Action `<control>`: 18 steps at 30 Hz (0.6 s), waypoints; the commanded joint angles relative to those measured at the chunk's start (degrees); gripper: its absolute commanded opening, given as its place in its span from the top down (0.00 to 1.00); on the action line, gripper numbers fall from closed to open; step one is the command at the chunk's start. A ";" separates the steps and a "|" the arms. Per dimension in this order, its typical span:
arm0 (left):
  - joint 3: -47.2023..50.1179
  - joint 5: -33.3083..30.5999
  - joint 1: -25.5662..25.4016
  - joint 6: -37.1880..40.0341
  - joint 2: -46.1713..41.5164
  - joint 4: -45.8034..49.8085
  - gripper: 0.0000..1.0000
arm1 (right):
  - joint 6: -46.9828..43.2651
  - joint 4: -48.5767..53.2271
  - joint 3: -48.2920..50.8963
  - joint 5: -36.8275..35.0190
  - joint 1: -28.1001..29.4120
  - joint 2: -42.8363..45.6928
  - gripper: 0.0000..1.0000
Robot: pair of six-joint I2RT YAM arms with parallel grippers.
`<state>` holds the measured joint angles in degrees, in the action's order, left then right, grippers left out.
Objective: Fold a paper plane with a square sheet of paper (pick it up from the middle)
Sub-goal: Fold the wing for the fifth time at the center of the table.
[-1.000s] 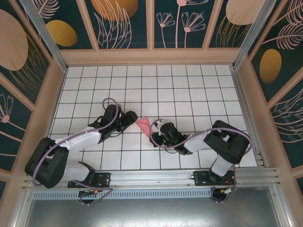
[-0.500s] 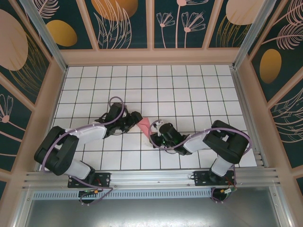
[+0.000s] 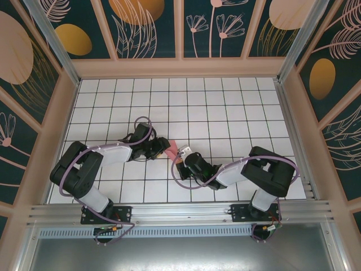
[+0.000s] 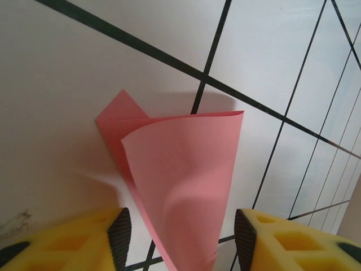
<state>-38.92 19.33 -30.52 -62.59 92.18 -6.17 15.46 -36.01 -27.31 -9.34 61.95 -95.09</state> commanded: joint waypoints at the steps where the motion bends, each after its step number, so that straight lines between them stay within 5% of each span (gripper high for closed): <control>1: -2.25 1.31 0.33 1.60 1.36 2.12 0.54 | -2.89 -0.20 -1.30 -3.00 0.95 -0.07 0.94; 12: -5.68 -0.25 0.29 5.30 2.61 7.29 0.94 | -1.63 6.89 -2.75 1.02 1.00 3.17 0.79; 18: -6.15 -0.59 0.29 5.28 2.35 7.62 0.95 | 1.59 13.94 -4.11 2.44 0.91 5.17 0.78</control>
<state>-43.72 19.27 -30.52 -58.46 93.93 -0.40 14.59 -26.94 -29.67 -8.51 62.74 -91.85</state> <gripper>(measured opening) 0.068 0.221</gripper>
